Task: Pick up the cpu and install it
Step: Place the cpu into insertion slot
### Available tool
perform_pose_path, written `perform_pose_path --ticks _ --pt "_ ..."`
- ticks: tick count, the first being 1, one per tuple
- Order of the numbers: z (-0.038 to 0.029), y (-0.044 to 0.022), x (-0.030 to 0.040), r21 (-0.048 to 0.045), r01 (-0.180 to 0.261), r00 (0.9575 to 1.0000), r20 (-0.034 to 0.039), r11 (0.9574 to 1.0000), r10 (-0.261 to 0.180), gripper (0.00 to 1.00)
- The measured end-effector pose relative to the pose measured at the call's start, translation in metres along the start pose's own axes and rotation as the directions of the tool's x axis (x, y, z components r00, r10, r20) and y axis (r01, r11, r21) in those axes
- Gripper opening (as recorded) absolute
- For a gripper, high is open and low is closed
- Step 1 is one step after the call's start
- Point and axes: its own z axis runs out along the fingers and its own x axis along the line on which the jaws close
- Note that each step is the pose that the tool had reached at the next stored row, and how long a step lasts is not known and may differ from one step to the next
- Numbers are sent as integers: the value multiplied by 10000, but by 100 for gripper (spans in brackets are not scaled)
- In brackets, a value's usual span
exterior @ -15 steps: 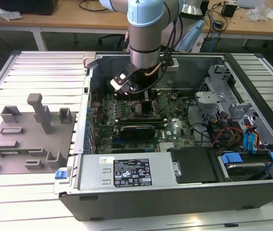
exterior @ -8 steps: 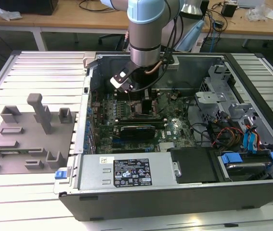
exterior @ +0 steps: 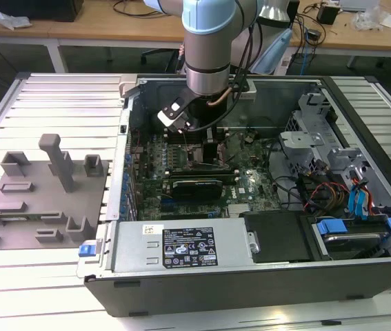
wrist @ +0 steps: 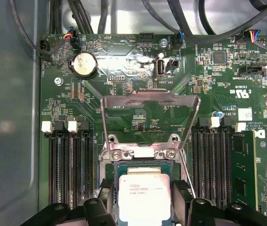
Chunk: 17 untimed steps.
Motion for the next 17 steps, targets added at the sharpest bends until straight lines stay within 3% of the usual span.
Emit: perform_pose_path --ticks 4,10,11,15,17 --pt "-56 4 -2 0 -1 10000 0 10000 1 62" --pt "-69 5 -3 0 0 10000 0 10000 0 62" --pt "-71 6 -3 0 0 10000 0 10000 0 60" --pt "-78 6 -3 0 -1 10000 -1 10000 1 35" --pt "-81 6 -3 0 -1 10000 0 10000 1 35"
